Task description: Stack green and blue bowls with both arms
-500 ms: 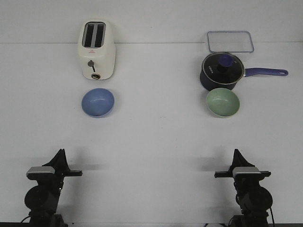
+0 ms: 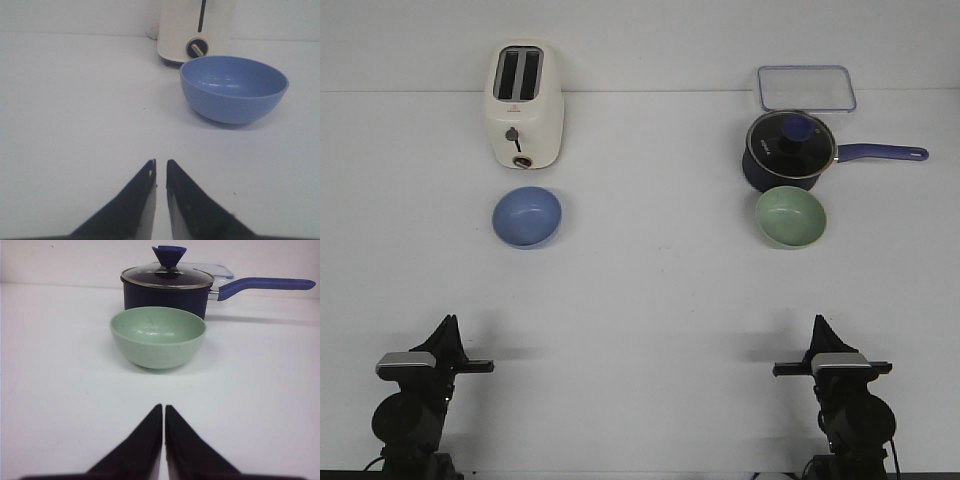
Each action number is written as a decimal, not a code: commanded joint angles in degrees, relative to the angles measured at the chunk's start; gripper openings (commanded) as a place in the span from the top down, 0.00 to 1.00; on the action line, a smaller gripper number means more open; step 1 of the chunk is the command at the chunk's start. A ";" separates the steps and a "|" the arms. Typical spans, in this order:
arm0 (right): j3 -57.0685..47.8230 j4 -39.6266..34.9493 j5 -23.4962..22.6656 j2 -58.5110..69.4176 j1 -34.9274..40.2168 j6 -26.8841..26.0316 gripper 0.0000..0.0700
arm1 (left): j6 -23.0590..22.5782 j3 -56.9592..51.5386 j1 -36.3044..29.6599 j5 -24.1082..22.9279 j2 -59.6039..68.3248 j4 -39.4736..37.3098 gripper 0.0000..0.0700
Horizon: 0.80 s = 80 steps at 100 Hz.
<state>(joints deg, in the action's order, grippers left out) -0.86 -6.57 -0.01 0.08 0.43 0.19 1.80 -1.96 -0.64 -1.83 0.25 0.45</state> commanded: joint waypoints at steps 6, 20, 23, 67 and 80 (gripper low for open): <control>0.13 0.72 0.00 0.00 0.00 -0.35 0.99 | -0.77 1.14 -0.02 -0.07 -0.07 -0.57 0.96; 0.13 0.72 0.00 0.00 0.00 -0.35 0.99 | -0.77 1.14 -0.02 -0.07 -0.07 -0.57 0.96; 0.13 0.72 0.00 0.00 0.00 -0.35 0.99 | -0.77 1.14 -0.02 -0.07 -0.07 -0.57 0.96; 0.13 1.14 -2.14 0.00 0.00 -17.31 0.99 | -0.77 1.14 -0.02 -0.07 -0.07 -0.57 0.96; -2.84 2.23 -2.34 0.09 0.00 -23.30 0.99 | -0.77 1.14 -0.02 -0.07 -0.07 -0.57 0.96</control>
<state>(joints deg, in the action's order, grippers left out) -1.13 -4.89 -2.00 0.08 0.43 -17.10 1.80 -1.96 -0.64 -1.83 0.25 0.45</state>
